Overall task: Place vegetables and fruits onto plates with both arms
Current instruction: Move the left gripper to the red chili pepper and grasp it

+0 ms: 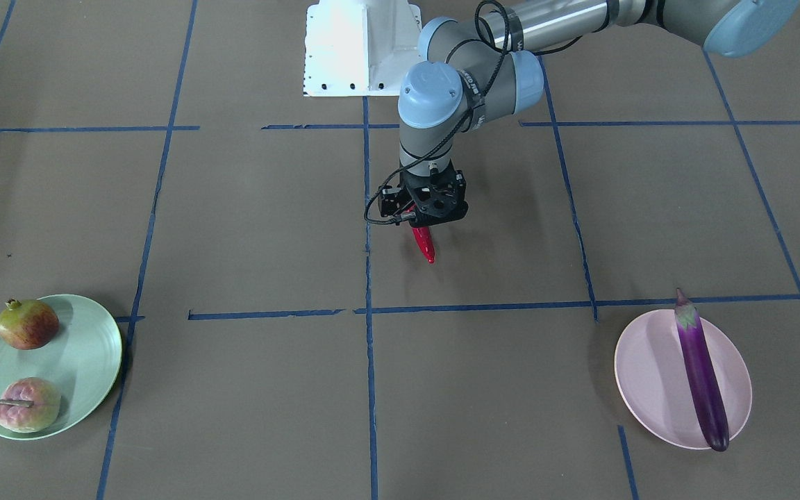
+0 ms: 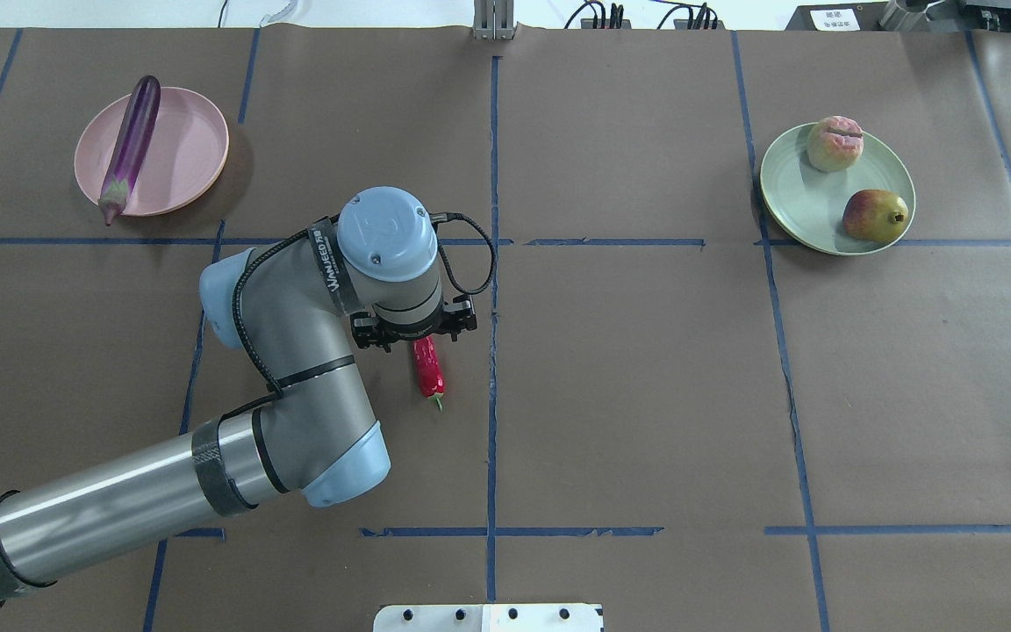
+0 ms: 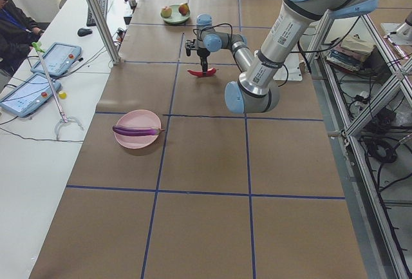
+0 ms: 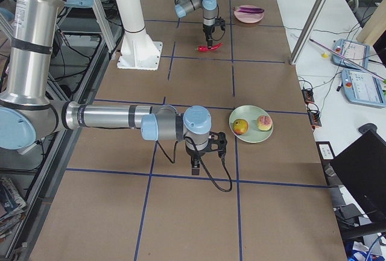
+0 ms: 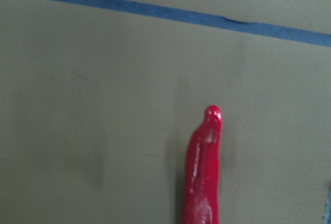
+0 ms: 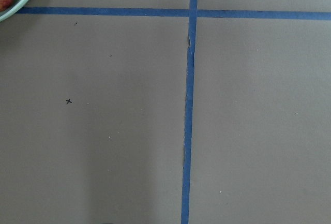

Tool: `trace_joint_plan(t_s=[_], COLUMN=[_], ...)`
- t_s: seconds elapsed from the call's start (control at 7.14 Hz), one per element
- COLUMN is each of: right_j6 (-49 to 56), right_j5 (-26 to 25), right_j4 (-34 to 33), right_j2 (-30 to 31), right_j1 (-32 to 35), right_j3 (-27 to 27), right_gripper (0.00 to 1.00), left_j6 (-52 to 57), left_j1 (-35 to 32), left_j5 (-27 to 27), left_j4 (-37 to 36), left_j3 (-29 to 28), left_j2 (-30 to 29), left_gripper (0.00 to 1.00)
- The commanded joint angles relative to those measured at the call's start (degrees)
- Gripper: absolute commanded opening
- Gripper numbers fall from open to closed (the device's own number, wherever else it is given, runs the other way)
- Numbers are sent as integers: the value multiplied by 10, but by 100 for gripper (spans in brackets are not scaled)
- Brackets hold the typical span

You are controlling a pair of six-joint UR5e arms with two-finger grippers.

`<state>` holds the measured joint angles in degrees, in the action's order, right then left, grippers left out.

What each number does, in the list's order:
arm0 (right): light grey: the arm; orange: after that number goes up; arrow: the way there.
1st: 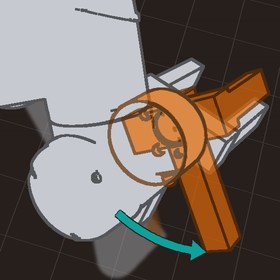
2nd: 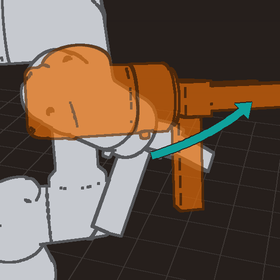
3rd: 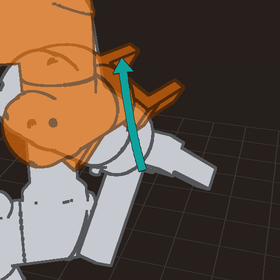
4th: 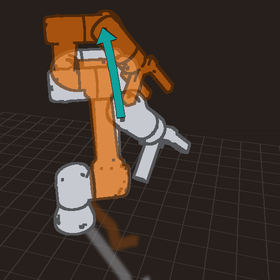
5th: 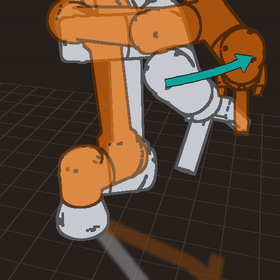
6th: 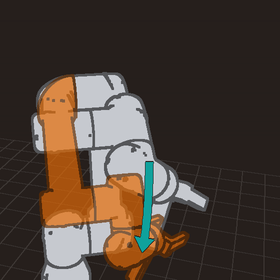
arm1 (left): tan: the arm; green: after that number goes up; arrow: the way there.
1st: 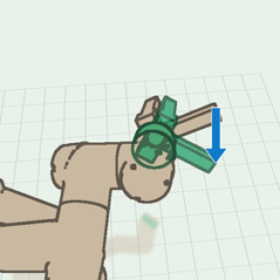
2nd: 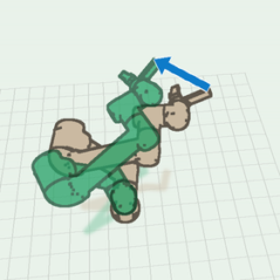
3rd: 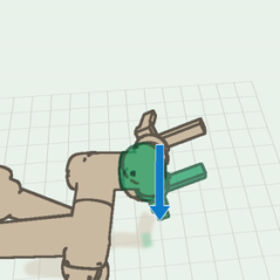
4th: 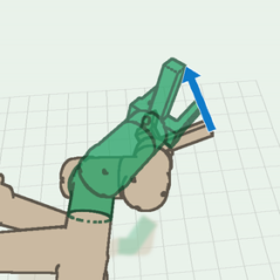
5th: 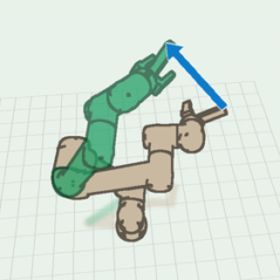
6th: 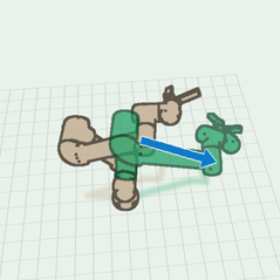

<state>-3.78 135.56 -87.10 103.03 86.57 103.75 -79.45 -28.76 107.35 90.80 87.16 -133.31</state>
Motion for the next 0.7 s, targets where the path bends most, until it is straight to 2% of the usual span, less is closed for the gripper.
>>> trace_joint_plan(t_s=[0.0, 0.42, 0.56], right_j6=[0, 0, 0], right_j5=[0, -1, -1], right_j4=[0, 0, 0], right_j2=[1, 1, 1], right_j1=[0, 0, 0], right_j3=[0, -1, -1], right_gripper=[100, 100, 100], left_j6=[-4, -4, -4], left_j1=[14, 19, 19], left_j5=[-1, 0, -1], left_j4=[-1, -1, -1], left_j3=[-4, -3, -3], left_j2=[2, 9, 9], left_gripper=[55, 52, 26])
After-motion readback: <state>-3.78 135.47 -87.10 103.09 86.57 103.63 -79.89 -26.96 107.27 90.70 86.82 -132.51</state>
